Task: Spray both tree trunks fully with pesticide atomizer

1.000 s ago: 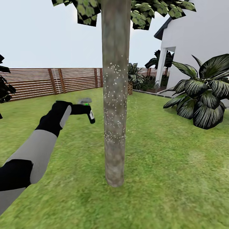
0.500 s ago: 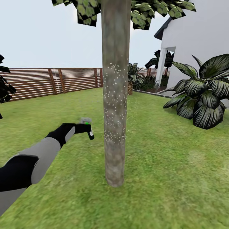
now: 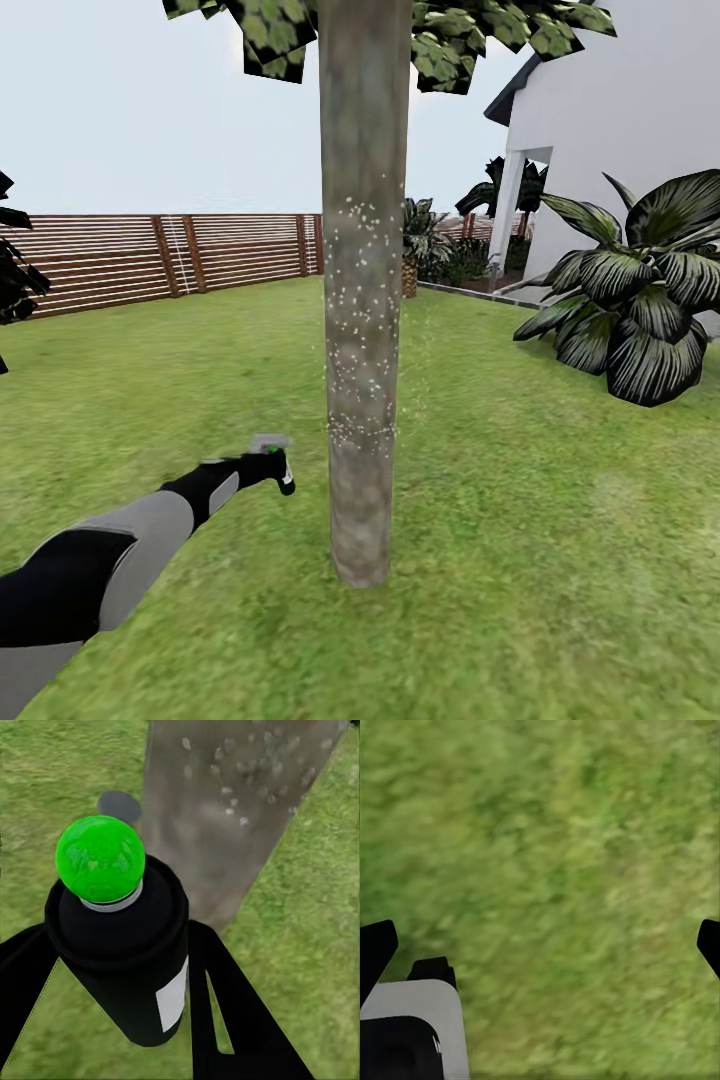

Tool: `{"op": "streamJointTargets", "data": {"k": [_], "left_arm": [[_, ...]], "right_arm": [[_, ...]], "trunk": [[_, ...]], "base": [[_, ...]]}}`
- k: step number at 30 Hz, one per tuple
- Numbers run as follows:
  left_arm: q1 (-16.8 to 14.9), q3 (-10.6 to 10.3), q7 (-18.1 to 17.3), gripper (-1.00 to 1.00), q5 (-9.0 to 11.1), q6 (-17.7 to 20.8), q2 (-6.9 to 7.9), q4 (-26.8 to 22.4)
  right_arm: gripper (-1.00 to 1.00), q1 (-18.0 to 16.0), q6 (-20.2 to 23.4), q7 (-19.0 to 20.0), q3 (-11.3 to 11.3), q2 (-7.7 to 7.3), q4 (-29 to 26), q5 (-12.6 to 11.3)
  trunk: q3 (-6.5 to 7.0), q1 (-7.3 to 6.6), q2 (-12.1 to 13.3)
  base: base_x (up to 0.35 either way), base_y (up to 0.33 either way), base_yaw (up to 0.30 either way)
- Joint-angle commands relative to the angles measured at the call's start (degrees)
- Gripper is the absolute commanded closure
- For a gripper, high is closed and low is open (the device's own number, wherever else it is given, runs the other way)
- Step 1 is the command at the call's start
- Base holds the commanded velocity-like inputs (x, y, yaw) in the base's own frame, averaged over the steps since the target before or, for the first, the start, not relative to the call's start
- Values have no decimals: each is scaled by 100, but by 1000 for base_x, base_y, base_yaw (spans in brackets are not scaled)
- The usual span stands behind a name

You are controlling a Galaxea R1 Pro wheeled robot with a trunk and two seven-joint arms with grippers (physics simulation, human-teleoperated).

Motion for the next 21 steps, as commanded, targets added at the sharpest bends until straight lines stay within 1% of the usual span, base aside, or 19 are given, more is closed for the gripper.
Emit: {"op": "streamJointTargets", "data": {"k": [1,7,11,13,15,19,21], "left_arm": [[33,17,19,100,-2,-74,-2,-3],[112,18,12,100,5,-186,-6,4],[295,9,11,100,8,-196,-35,4],[310,9,11,100,5,-197,-102,3],[317,9,11,100,0,-197,-200,6],[323,9,11,100,-1,-198,-225,5],[321,9,11,100,-1,-198,-227,2]], "right_arm": [[-100,0,0,0,-1,0,0,0],[-100,0,0,0,6,7,0,0],[-100,0,1,0,7,10,7,0],[-100,0,0,0,7,19,8,3],[-100,0,0,0,8,25,5,5],[-100,0,0,0,8,26,8,7],[-100,0,0,0,8,26,6,7]], "trunk": [[1,0,0],[1,0,0],[1,0,0],[1,0,0],[1,0,0],[1,0,0],[5,0,0]], "base": [[0,0,0],[0,0,0],[0,47,0],[0,239,0],[0,304,0],[0,334,-18],[0,343,-196]]}}
